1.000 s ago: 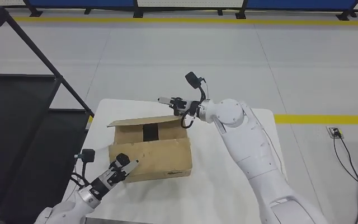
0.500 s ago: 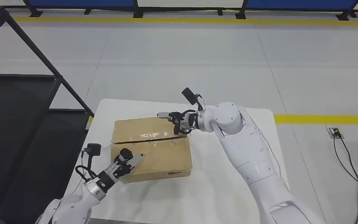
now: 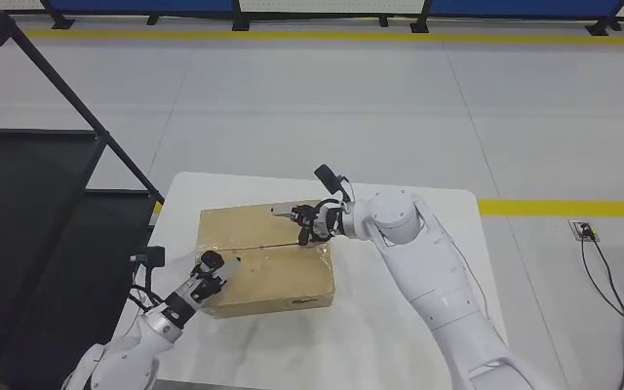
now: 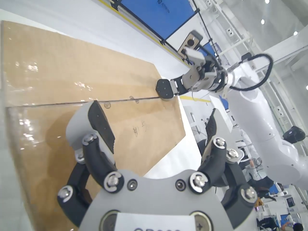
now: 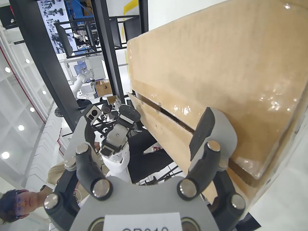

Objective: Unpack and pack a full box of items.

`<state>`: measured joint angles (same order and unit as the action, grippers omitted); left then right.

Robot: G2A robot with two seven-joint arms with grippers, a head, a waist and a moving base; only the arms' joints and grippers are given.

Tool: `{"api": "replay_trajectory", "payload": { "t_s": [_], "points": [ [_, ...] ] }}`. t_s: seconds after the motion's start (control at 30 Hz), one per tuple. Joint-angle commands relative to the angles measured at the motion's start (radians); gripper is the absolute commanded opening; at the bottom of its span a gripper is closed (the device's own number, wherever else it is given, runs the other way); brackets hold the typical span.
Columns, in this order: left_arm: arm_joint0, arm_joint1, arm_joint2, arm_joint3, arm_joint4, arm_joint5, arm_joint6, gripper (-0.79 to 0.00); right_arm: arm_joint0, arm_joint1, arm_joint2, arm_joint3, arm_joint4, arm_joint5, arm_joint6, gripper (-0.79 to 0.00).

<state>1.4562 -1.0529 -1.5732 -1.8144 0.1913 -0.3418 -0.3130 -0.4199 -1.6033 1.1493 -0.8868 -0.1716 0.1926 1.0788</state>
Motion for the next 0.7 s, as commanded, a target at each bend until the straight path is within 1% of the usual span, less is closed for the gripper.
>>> {"api": "replay_trajectory", "payload": {
  "t_s": [0.0,0.07,0.17,0.23,0.3,0.4,0.47,0.57,0.63,0.67],
  "points": [
    [0.044,0.0,-0.05,0.005,-0.059,-0.022,0.039,0.0,-0.007,0.002,-0.002,-0.006,0.0,-0.006,0.001,0.0],
    [0.092,-0.001,-0.104,0.021,-0.126,-0.041,0.081,0.0,-0.015,0.005,-0.004,-0.01,-0.001,-0.013,0.001,0.0],
    [0.155,-0.002,-0.175,0.065,-0.22,-0.049,0.117,0.0,-0.021,0.007,-0.013,-0.014,-0.003,-0.021,-0.001,0.0],
    [0.182,-0.004,-0.199,0.1,-0.282,-0.053,0.102,0.0,-0.02,0.007,-0.021,-0.012,-0.004,-0.029,0.001,0.0],
    [0.185,-0.003,-0.211,0.149,-0.334,-0.048,0.065,0.0,-0.016,0.007,-0.028,-0.009,0.0,-0.04,0.005,0.0],
    [0.151,-0.004,-0.196,0.226,-0.437,-0.047,-0.025,0.0,-0.009,0.007,-0.041,-0.004,0.001,-0.052,0.011,0.0],
    [0.113,-0.004,-0.181,0.277,-0.453,-0.051,-0.067,0.0,-0.003,0.006,-0.05,0.001,0.0,-0.056,0.01,0.0],
    [0.038,-0.006,-0.15,0.367,-0.54,-0.046,-0.152,0.0,0.006,0.005,-0.063,0.009,0.0,-0.062,0.013,0.0],
    [-0.02,-0.009,-0.128,0.434,-0.62,-0.027,-0.205,0.0,0.011,0.004,-0.07,0.014,0.0,-0.065,0.009,0.0],
    [-0.049,-0.009,-0.12,0.469,-0.629,-0.02,-0.227,0.0,0.013,0.004,-0.073,0.016,0.001,-0.066,0.009,0.0]
  ]
}}
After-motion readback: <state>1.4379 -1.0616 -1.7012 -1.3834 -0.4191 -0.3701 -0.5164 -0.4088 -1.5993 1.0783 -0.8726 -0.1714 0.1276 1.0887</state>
